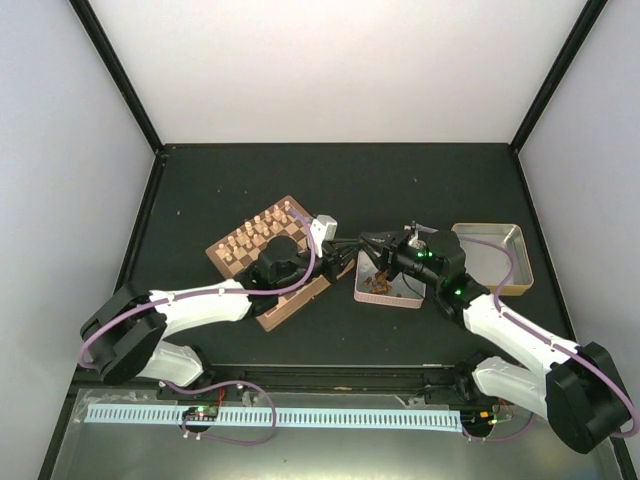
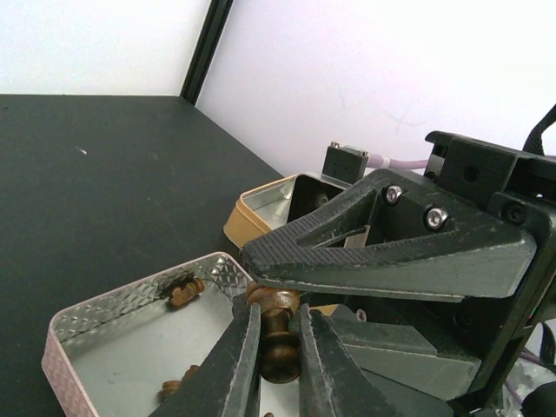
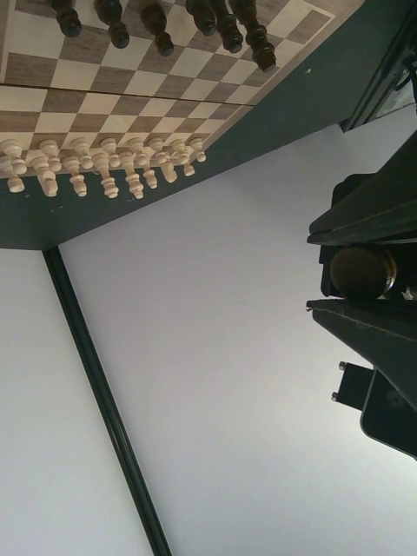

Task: Set up the chess pieces on the board
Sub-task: Place the chess piece on the chessboard.

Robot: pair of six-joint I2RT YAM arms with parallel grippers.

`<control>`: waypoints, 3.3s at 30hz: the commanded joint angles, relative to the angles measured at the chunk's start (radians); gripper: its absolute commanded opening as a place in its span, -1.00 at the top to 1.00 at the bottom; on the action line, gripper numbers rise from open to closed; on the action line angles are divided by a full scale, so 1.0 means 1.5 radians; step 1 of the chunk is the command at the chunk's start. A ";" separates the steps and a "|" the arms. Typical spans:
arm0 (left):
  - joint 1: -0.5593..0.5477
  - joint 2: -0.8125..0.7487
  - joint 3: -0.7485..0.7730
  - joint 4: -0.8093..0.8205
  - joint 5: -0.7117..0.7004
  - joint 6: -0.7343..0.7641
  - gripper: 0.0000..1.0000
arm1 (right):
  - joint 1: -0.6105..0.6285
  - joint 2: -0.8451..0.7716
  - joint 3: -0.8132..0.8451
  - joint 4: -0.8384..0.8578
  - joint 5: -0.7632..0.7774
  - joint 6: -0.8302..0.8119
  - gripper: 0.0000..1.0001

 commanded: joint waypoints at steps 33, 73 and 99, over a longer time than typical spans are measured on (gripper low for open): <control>0.209 0.070 0.351 -1.013 0.010 0.184 0.83 | -0.016 -0.069 0.072 -0.314 0.172 -0.442 -0.29; 0.221 0.359 0.528 -1.139 0.017 0.239 0.71 | -0.048 -0.052 0.031 -0.293 0.141 -0.483 -0.29; 0.234 0.213 0.536 -1.103 -0.045 0.214 0.13 | -0.066 -0.072 0.070 -0.379 0.218 -0.571 -0.34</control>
